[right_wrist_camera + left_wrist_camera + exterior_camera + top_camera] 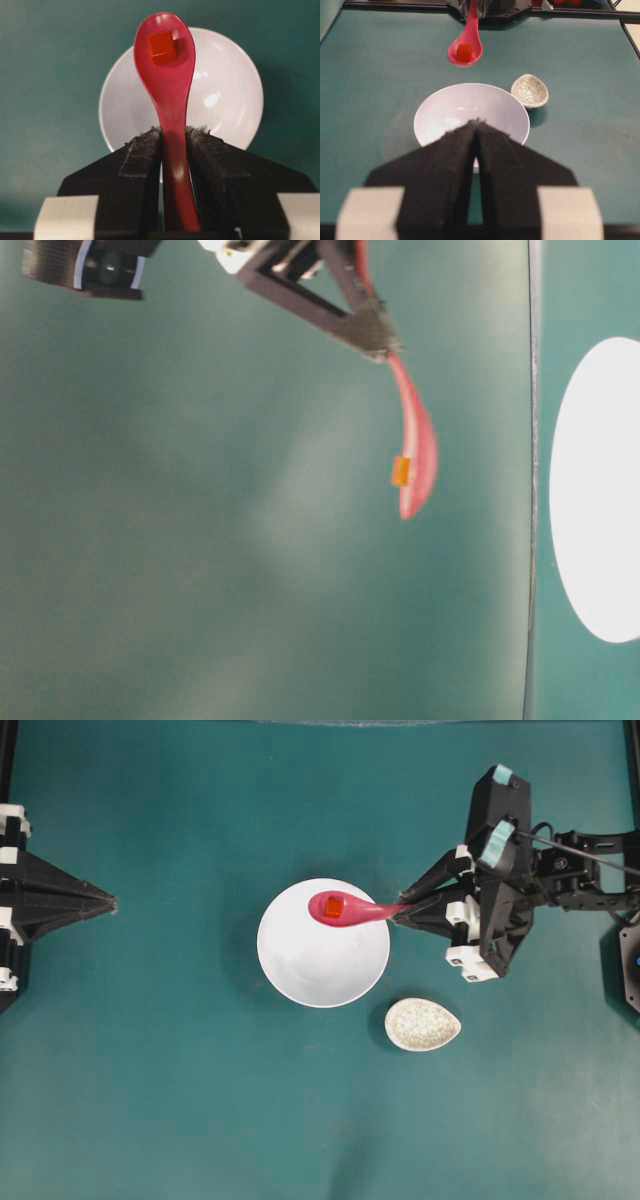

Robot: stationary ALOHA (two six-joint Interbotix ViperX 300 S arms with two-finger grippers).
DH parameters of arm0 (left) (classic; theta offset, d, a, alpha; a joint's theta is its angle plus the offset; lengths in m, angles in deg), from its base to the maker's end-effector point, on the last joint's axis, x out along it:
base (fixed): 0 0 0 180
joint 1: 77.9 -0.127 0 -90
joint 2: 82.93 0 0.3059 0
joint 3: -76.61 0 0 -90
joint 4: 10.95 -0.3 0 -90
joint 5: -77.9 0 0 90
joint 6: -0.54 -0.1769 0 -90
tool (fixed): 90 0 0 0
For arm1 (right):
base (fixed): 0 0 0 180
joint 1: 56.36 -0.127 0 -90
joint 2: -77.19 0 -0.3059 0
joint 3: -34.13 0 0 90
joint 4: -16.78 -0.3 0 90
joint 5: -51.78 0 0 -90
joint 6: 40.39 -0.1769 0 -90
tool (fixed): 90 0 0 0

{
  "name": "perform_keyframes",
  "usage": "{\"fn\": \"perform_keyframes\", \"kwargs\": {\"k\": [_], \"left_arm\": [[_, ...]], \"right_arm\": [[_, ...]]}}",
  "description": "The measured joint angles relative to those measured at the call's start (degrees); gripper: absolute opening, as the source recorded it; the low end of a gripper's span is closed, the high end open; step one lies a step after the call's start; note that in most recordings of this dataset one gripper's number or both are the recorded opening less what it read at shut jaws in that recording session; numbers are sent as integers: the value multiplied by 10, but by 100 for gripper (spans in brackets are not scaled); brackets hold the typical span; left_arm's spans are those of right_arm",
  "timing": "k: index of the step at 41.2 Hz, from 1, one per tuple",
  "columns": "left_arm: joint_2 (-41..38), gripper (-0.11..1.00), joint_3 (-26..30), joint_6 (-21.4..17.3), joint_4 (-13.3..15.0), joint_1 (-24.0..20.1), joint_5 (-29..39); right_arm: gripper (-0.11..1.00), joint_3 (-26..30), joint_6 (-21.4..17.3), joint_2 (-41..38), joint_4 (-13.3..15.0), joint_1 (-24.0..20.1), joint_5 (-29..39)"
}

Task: Grip the spoon and scoop the red block from the bowl with right arm.
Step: 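Hold the loaded spoon steady above the bowl with the right gripper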

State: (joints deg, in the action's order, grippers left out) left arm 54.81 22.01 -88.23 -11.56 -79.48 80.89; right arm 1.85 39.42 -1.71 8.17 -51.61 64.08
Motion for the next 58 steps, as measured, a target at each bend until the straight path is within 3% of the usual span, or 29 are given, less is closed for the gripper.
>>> {"fn": "perform_keyframes", "kwargs": {"k": [16,58], "left_arm": [[0,1,0,-3,0,0,0],[1,1,1,0,-1,0,0]], "right_arm": [[24,38,0,18,0,1,35],[24,41,1,18,0,0,62]]}}
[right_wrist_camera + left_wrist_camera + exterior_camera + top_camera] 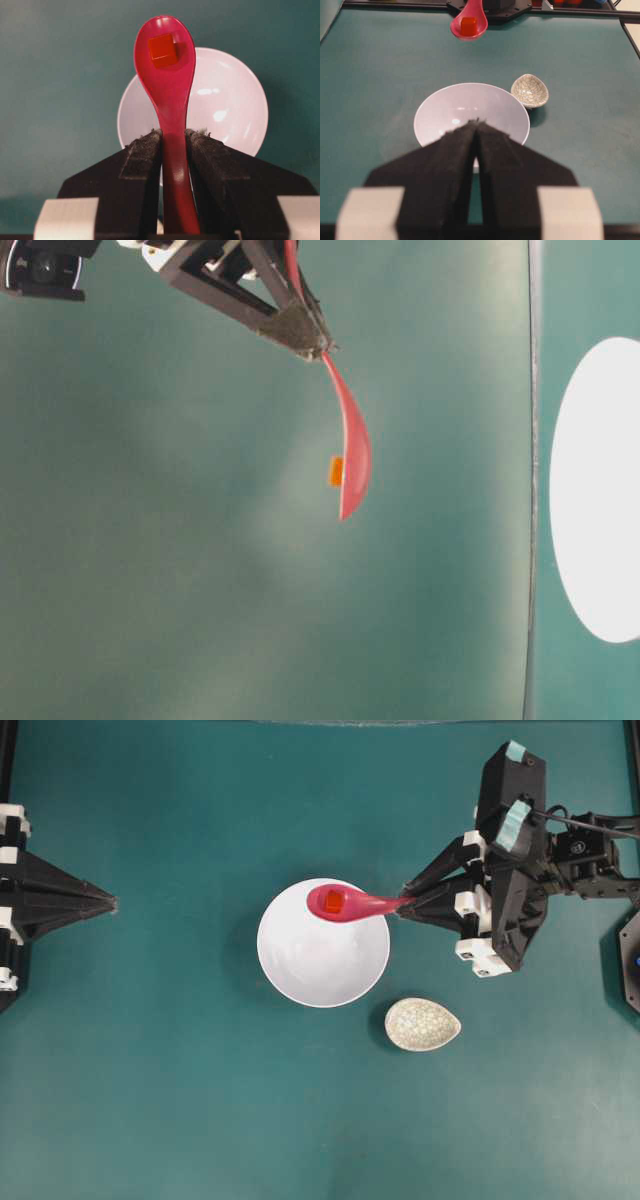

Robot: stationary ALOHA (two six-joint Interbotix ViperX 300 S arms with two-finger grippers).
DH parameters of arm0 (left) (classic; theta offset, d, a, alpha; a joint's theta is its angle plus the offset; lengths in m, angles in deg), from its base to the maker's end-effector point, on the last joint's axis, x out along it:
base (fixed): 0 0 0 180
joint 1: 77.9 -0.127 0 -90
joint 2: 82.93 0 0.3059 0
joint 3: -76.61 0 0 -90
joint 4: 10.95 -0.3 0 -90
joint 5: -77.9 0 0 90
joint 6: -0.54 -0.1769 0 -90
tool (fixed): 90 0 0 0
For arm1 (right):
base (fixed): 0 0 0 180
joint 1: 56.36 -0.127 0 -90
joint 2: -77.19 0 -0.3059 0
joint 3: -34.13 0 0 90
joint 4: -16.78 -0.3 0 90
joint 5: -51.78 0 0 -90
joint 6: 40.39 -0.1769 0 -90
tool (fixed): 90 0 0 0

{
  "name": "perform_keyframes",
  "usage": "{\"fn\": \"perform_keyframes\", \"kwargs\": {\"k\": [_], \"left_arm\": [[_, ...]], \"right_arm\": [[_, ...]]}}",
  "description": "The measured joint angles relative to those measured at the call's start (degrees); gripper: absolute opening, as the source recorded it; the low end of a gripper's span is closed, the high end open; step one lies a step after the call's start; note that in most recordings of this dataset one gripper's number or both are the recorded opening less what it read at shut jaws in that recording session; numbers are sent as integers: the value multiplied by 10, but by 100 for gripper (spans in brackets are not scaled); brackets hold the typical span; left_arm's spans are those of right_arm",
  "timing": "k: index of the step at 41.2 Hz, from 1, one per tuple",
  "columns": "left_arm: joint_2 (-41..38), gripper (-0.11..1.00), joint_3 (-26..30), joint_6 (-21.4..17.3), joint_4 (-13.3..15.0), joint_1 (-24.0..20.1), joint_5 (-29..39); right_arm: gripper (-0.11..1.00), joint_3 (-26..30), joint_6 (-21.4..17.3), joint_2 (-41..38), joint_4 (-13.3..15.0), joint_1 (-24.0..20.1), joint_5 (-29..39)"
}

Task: Grip the spoon and scoop the red block from the bowl with right arm.
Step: 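Hold the loaded spoon steady above the bowl with the right gripper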

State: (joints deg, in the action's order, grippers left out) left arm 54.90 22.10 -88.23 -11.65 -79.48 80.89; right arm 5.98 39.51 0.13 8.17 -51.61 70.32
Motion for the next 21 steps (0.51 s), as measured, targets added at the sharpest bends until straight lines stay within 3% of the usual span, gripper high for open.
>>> {"fn": "perform_keyframes", "kwargs": {"k": [21], "left_arm": [[0,1,4,0,1,0,-1]], "right_arm": [[24,0,0,0,0,0,0]]}}
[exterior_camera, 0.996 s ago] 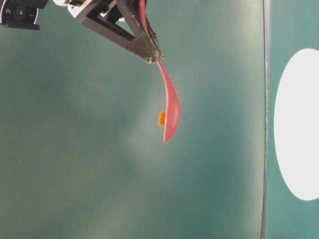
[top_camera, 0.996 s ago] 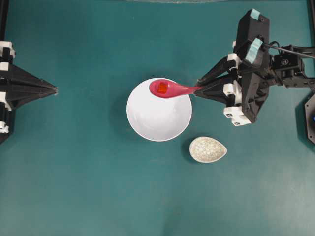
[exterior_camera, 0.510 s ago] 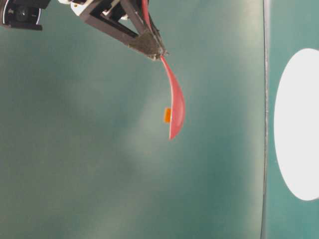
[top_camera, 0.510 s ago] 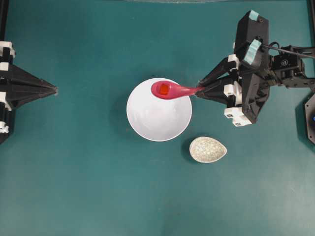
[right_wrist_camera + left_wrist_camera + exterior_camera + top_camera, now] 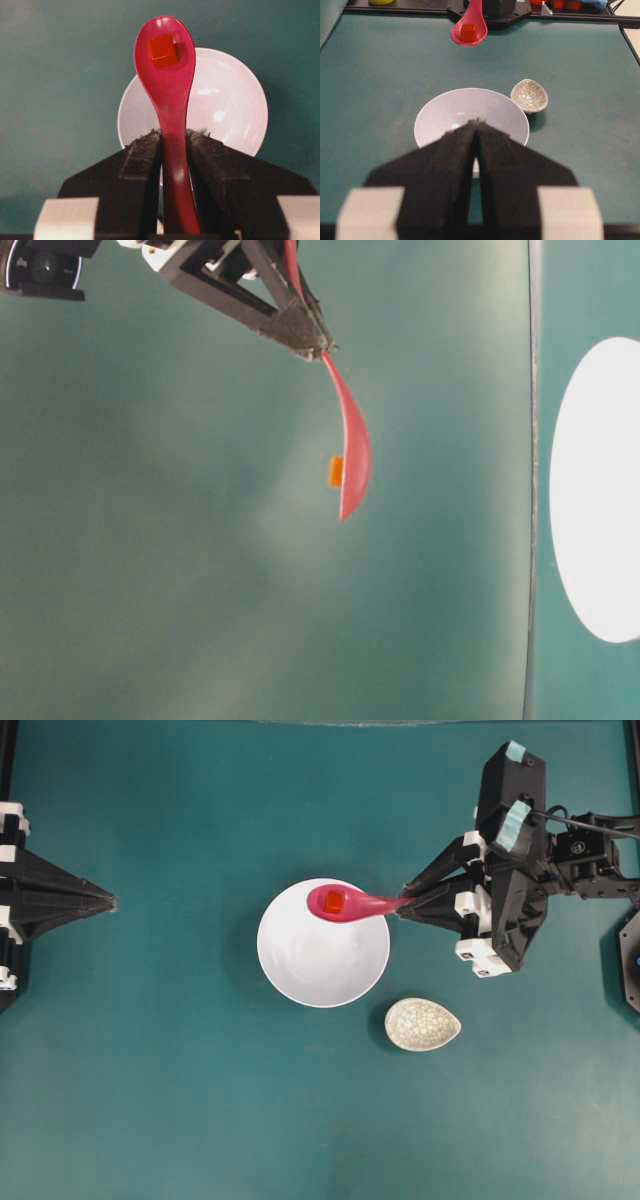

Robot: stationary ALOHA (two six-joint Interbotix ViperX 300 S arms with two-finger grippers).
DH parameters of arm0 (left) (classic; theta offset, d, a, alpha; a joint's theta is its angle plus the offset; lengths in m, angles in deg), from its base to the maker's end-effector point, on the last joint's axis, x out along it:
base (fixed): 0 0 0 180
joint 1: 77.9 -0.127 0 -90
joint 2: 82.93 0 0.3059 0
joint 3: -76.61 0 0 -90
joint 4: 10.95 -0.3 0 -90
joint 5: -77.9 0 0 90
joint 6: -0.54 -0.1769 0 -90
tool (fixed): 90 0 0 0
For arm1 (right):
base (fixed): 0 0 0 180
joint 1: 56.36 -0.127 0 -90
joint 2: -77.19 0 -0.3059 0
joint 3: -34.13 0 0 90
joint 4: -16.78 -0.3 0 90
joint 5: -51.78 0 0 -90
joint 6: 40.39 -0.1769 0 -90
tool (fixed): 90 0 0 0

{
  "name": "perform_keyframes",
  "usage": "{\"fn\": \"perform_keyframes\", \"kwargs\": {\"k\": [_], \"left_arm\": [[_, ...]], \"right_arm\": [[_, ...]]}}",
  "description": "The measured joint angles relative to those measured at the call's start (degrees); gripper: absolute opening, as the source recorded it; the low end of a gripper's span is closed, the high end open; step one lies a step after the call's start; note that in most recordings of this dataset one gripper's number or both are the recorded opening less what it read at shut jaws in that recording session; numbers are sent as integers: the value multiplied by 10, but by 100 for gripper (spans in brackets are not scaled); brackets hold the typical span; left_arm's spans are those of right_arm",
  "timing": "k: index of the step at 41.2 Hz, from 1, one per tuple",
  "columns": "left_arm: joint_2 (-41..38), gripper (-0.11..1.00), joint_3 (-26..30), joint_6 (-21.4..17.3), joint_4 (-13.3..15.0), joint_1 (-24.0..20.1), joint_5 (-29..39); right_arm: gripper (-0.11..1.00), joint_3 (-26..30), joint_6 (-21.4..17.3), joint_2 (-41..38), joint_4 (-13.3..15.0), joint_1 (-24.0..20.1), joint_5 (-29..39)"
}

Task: Grip the spoon and scoop the red block from the bowl with right arm.
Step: 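Hold the loaded spoon steady above the bowl with the right gripper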

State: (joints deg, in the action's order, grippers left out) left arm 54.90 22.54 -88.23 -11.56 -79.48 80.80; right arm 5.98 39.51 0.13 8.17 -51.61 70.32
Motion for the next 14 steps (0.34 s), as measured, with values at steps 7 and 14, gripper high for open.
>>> {"fn": "perform_keyframes", "kwargs": {"k": [7,14], "left_arm": [[0,1,-1,0,-1,0,-2],[-1,1,0,0,0,0,-3]], "right_arm": [[24,0,-1,0,0,0,0],[24,1,0,0,1,0,0]]}}
